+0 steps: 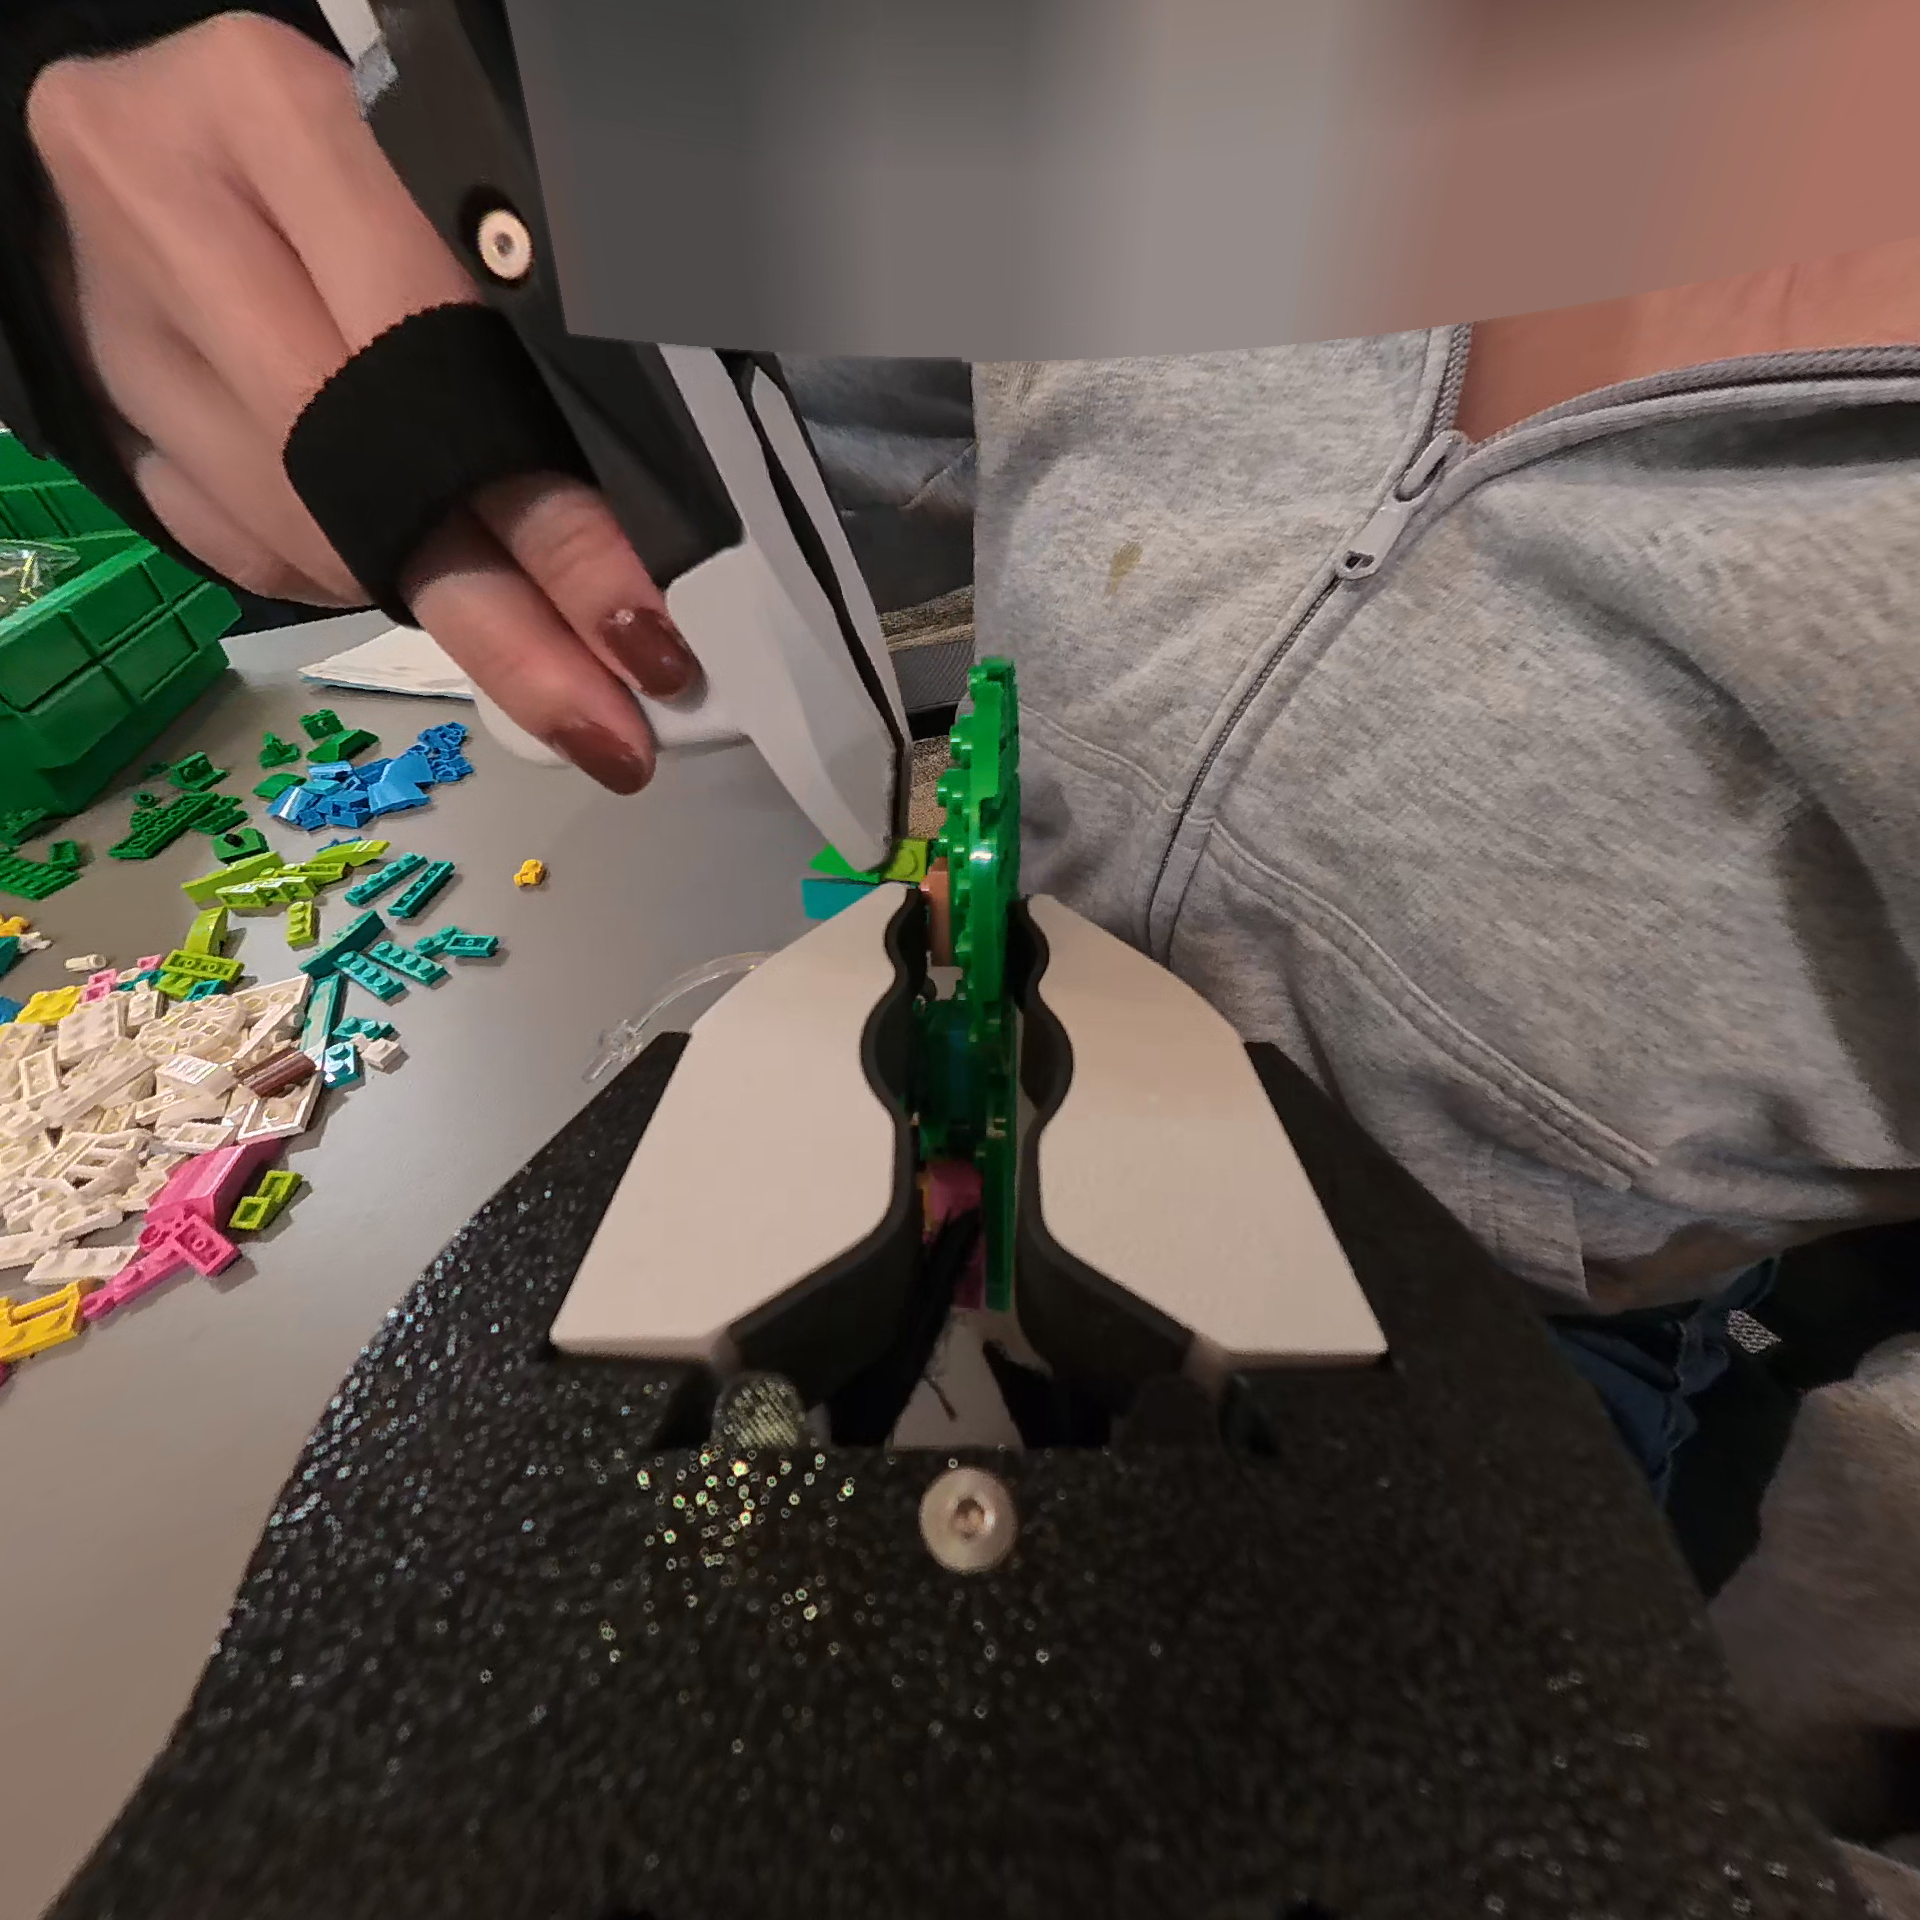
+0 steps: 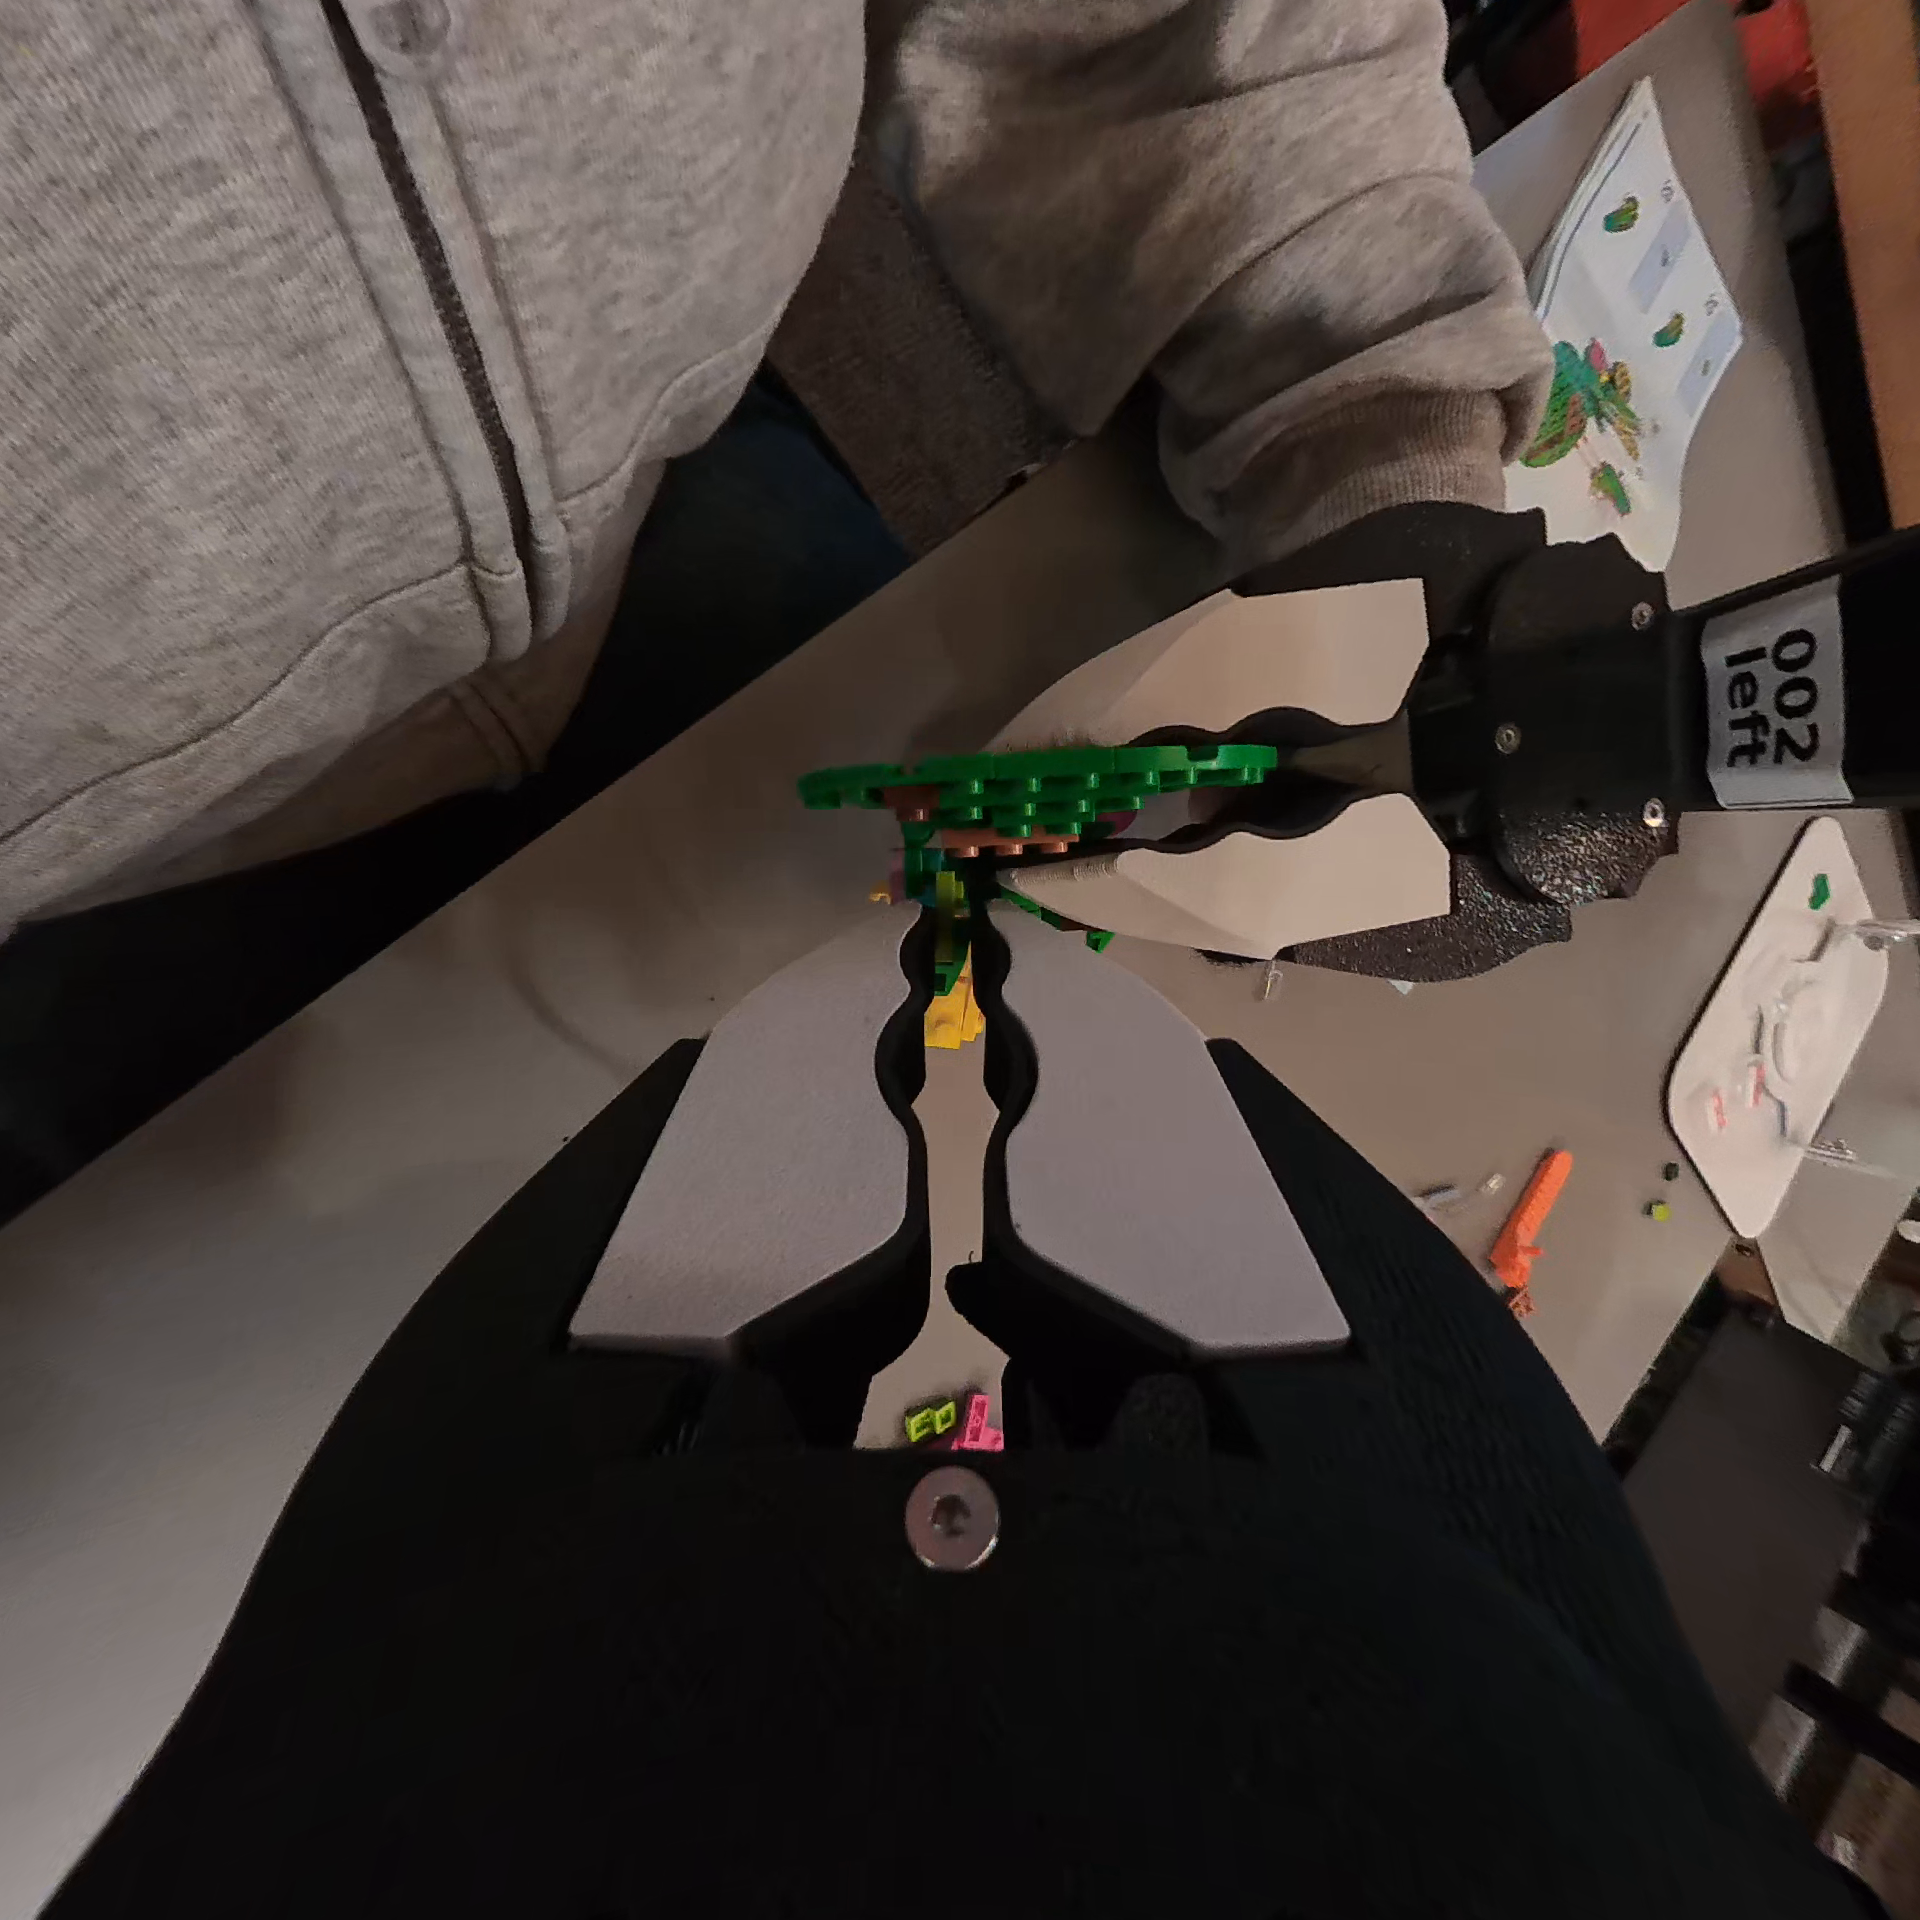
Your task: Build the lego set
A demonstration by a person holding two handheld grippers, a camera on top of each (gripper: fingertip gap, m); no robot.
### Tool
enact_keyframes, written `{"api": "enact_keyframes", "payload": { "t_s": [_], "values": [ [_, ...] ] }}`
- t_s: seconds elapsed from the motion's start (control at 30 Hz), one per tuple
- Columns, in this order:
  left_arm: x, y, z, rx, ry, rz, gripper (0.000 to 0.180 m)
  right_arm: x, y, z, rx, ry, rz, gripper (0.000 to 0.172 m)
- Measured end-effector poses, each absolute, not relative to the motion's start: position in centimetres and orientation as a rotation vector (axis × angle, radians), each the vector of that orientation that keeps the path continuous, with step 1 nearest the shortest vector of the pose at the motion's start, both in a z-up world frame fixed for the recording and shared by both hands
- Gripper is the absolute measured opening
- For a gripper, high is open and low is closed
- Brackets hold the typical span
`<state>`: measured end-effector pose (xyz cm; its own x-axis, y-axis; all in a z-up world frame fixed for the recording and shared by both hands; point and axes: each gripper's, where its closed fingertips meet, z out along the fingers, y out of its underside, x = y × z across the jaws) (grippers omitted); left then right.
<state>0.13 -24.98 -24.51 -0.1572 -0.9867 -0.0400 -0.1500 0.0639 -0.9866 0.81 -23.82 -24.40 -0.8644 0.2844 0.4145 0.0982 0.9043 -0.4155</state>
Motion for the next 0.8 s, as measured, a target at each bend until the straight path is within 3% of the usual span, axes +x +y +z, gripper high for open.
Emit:
{"api": "enact_keyframes", "payload": {
  "t_s": [0.03, 0.8],
  "values": [
    [0.15, -24.97, -24.57, -1.208, 1.466, -1.203, 0.016, 0.82, -23.85, -24.45, -0.275, -2.597, 0.527, 0.004],
    [0.64, -24.8, -24.71, -1.185, 1.495, -1.121, 0.015, 1.39, -23.98, -24.3, -0.355, -2.756, 0.679, 0.004]
  ]
}}
